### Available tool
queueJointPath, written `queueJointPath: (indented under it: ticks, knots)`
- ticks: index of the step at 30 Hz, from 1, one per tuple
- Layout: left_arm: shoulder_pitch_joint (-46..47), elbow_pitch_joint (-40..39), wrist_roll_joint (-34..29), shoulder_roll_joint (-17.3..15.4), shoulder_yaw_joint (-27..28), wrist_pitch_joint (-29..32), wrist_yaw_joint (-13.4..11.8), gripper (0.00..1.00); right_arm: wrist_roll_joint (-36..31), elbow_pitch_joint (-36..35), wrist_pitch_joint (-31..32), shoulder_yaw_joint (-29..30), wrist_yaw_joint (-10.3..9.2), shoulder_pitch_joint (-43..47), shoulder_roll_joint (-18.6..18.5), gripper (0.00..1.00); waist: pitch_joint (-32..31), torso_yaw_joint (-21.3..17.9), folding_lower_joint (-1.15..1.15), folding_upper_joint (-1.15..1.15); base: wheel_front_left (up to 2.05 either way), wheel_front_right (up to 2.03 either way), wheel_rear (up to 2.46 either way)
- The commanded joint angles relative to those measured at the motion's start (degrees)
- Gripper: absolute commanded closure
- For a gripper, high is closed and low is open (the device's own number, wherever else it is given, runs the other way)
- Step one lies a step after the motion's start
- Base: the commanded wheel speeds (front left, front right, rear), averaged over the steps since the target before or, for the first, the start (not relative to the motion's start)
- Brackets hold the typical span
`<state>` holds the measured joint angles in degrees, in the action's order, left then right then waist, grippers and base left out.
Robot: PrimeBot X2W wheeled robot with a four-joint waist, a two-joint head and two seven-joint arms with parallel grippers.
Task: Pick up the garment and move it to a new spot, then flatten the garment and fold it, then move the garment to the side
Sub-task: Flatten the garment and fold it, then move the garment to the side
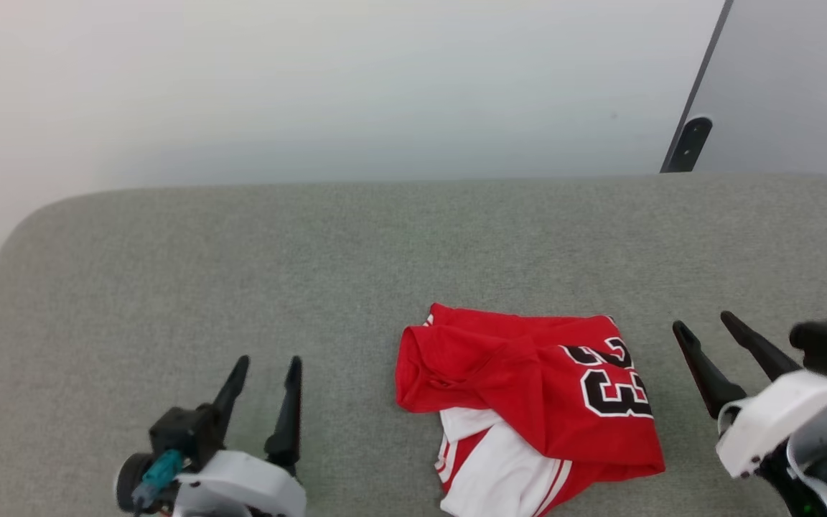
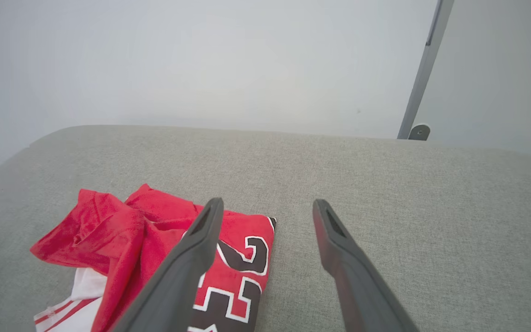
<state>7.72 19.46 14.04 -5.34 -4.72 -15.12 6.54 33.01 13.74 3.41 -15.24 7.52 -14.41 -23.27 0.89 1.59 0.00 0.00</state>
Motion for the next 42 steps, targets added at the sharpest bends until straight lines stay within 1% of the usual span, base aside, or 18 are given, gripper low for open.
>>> queueJointPath:
  ticks: [1,5,9,13,18,24,31,42]
  knots:
    - [-1.1,0.0,-0.3,-0.4,0.5,0.0,-0.2,0.0,-0.6,-0.4,-1.4,0.7,-0.07,1.6,0.5,0.0,-1.0,-0.7,0.0,0.0,0.0,0.0,0.0]
    - [-3.5,-1.1,-1.1,-1.4,1.2,0.0,-0.4,0.0,-2.0,-2.5,-4.2,2.7,-0.07,5.6,1.6,0.0,-1.8,-1.1,0.0,0.0,0.0,0.0,0.0]
    - [-7.0,-3.2,-1.6,-1.9,1.9,0.0,-0.8,0.0,-3.2,-5.2,-5.2,5.8,-0.07,9.8,3.4,0.0,-2.4,-1.3,0.0,0.0,0.0,0.0,0.0]
    - [-11.0,-6.1,-1.2,-2.0,2.8,0.0,-1.5,0.0,-4.2,-8.2,-4.7,8.0,-0.07,13.9,5.2,0.0,-3.0,-1.6,0.0,0.0,0.0,0.0,0.0]
    - [-15.2,-9.4,-1.3,-1.8,2.8,0.0,-2.3,0.0,-4.8,-11.2,-3.9,10.0,-0.07,17.7,6.5,0.0,-3.6,-1.6,0.0,0.0,0.0,0.0,0.0]
    - [-21.0,-16.2,-0.9,-1.7,3.1,1.4,-3.8,0.0,-5.9,-15.0,-2.5,12.8,-0.07,22.0,7.7,0.0,-3.6,-1.6,0.0,0.0,0.0,0.0,0.0]
    - [-24.0,-21.6,-0.6,-2.0,3.1,3.4,-5.0,0.0,-6.4,-17.6,-1.1,14.5,-0.07,24.3,8.0,0.0,-3.0,-1.2,0.0,0.0,0.0,0.0,0.0]
    - [-24.4,-23.7,-0.6,-2.2,2.4,4.6,-5.7,0.0,-6.6,-18.2,0.0,14.0,-0.08,24.6,8.4,0.0,-2.9,-0.7,0.0,0.0,0.0,0.0,0.0]
